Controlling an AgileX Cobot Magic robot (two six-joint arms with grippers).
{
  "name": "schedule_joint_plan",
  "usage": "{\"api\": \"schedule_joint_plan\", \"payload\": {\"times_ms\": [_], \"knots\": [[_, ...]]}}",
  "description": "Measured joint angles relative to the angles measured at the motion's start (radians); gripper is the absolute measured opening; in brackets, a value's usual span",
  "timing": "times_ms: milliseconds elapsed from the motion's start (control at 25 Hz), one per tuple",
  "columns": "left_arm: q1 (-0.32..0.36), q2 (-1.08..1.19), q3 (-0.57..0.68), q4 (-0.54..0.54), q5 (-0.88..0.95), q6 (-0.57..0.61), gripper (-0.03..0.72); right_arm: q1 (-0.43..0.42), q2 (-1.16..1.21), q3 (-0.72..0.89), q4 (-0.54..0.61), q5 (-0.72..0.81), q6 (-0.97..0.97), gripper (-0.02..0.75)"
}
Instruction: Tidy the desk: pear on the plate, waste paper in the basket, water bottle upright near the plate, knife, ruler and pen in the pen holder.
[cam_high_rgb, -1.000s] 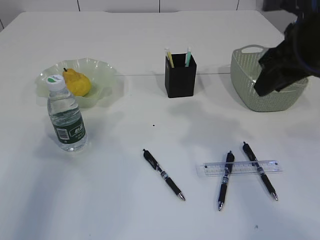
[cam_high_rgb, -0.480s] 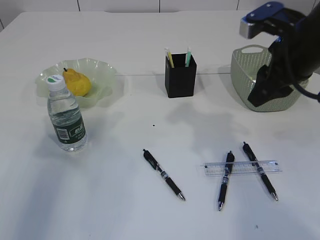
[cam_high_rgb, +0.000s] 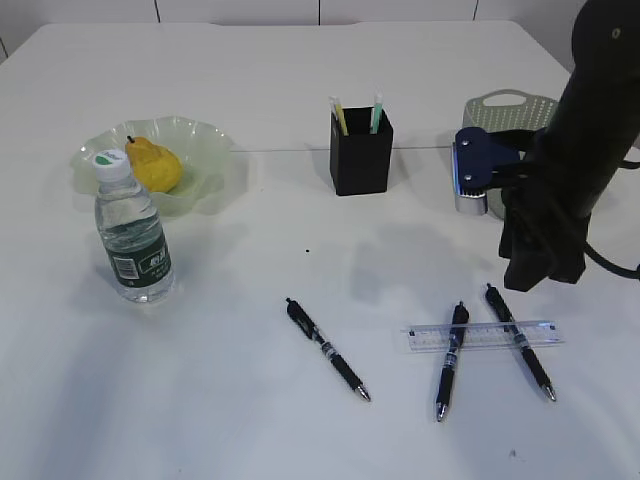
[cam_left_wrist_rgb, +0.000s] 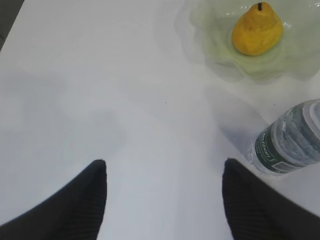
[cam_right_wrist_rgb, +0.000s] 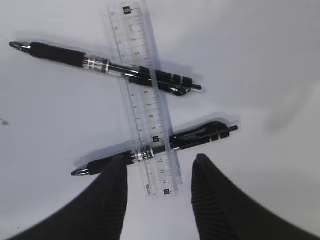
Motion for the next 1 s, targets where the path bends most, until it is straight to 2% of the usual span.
{"api": "schedule_joint_plan", "payload": {"times_ms": [280,440,680,1000], "knots": [[0.0,0.002,0.0,0.0,-0.008,0.0,0.51,0.033,0.021,0.005,0.012,0.004,-0.065,0.321],[0.0,0.002,0.0,0.0,-0.01,0.0,0.51,0.056,0.021,0.085,-0.019,-0.005,-0.064,0.323],[0.0,0.002,0.0,0.0,-0.013,0.0,0.51,0.073,0.021,0.162,-0.045,-0.135,0.013,0.325],[0.0,0.002,0.0,0.0,-0.013,0.0,0.51,0.073,0.035,0.164,-0.078,-0.193,0.01,0.37]]}}
